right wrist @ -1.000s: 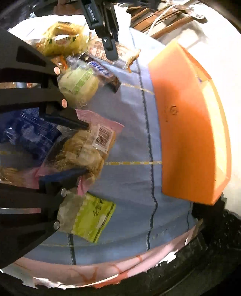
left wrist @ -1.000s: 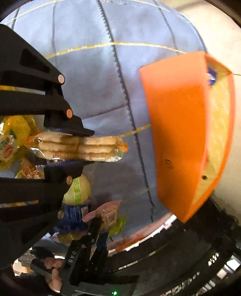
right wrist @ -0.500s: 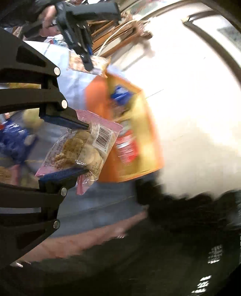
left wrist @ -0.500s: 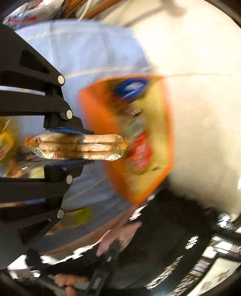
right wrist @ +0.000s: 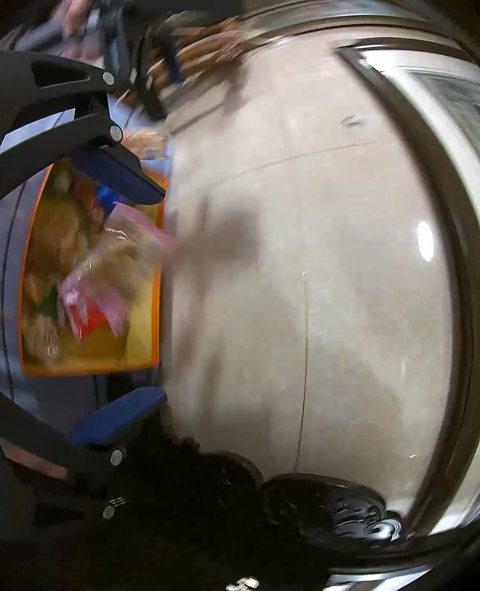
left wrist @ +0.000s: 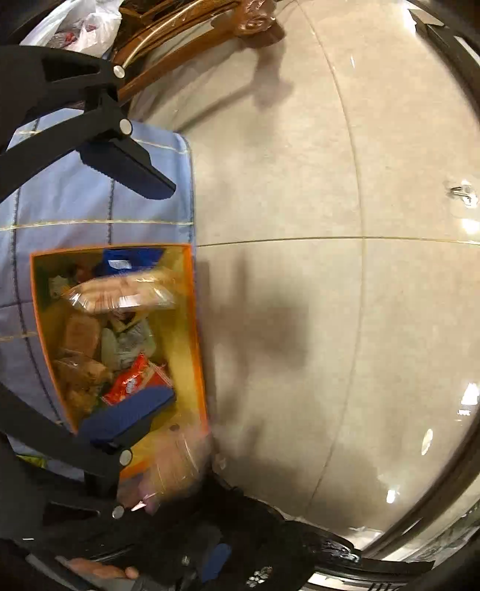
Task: Organize snacks
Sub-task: 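Drop the stick-bread bag into the box with the left tool while the right tool drops the pink bag, then grasp a dark chocolate bar with the left tool while the right tool grasps a green seed bag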
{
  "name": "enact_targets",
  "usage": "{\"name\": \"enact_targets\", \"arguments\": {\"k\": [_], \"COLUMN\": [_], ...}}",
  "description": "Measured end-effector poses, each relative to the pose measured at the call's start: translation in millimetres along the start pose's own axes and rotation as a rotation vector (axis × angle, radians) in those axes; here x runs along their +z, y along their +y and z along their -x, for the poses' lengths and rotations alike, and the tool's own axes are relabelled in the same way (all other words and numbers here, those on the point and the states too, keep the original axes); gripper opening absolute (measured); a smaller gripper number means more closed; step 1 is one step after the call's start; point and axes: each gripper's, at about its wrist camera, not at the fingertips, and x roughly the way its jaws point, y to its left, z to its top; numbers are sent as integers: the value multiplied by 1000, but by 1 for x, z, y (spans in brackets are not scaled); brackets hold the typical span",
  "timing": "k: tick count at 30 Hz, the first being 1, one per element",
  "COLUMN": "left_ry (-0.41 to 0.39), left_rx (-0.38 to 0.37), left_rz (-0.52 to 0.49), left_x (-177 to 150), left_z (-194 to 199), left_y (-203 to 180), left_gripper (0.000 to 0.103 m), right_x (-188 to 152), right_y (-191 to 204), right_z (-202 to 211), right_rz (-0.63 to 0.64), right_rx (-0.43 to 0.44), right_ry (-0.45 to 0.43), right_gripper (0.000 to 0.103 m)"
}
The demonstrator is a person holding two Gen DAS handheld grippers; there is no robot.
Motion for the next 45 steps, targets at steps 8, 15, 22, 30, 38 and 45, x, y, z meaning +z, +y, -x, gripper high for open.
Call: {"name": "enact_targets", "arguments": {"k": [8,15,22,30,38,45], "left_ry": [210,372,519,531,523,498], "left_rx": [-82,-126,-258,-228,-121,-187], "left_rz": [-44,-155,-177,-165,-338,-379], "left_x": [-81,-195,-255,-266,-284,-283], "left_z": [-22,-50,-76,-83,-80,-65], "left_y": [11,-10,-40,-33,-38,-64], "left_gripper": [99,99,99,99,99,17], "right_x": [-79,-218,-285,-300,-310,-293], "right_y": [-40,-73,-63,-74,-84,-67], "right_z": [21,24,-6,-21,-27,-35], "right_rz": [-116,-266,-279,-325,-297,-214], "right_rx": [-54,-230,-273,-300,-327,-271], "right_ry": [174,385,449,509,529,530], "right_gripper": [99,99,99,99,99,63]}}
